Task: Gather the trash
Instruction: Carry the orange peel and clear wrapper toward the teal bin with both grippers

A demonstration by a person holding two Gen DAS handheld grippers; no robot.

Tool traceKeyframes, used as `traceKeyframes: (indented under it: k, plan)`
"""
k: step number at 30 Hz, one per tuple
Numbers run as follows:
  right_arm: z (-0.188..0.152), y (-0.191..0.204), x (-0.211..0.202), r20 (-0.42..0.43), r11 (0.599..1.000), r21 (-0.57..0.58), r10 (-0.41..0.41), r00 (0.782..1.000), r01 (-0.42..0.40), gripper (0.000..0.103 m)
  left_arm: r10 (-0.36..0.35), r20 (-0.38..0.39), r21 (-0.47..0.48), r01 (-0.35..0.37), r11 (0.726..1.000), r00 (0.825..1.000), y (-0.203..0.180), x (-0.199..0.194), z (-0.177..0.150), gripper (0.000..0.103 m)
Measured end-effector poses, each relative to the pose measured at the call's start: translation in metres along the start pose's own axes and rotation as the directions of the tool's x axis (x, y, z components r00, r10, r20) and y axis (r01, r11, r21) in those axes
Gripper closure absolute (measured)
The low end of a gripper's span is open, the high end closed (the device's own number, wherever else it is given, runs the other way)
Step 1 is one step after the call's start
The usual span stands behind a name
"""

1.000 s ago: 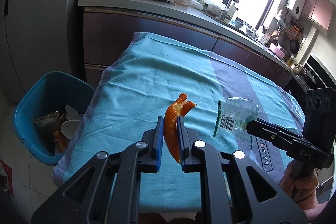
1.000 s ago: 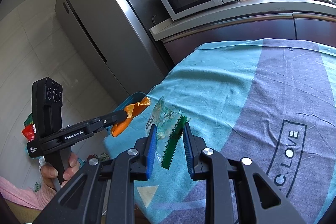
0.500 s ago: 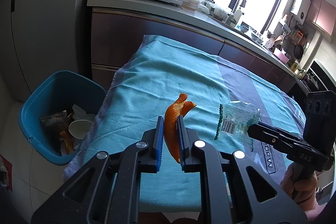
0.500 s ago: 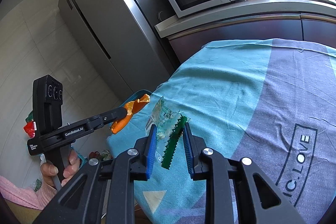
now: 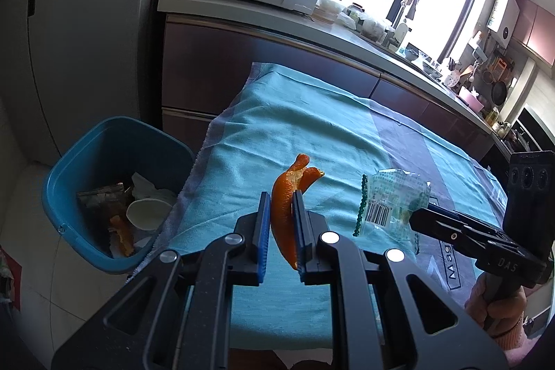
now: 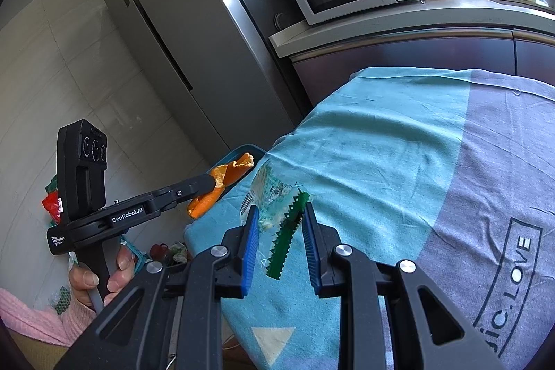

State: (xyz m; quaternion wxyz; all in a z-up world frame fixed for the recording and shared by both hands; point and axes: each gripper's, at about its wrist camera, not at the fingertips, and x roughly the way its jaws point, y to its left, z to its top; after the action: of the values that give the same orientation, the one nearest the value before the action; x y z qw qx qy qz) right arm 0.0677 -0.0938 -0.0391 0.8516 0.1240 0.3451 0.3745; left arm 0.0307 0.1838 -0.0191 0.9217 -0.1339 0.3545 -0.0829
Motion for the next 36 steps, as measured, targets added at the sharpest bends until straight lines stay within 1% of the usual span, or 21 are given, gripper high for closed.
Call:
traceKeyframes:
  k: [15,36]
  plan:
    - [0.006,0.018,0.016,-0.016,0.999,-0.028,0.033,0.999,-0.034,0.080,0.030,0.027,-0.029,-0.030,0.999,0.999,0.018,-0.011,0.004,0.090]
    - [0.012,0.035,0.039,-0.055,0.996,-0.058,0.062,0.997,-0.066,0.080,0.070,0.041,-0.068,-0.067,0.995,0.997,0.043,-0.018,0.007,0.090]
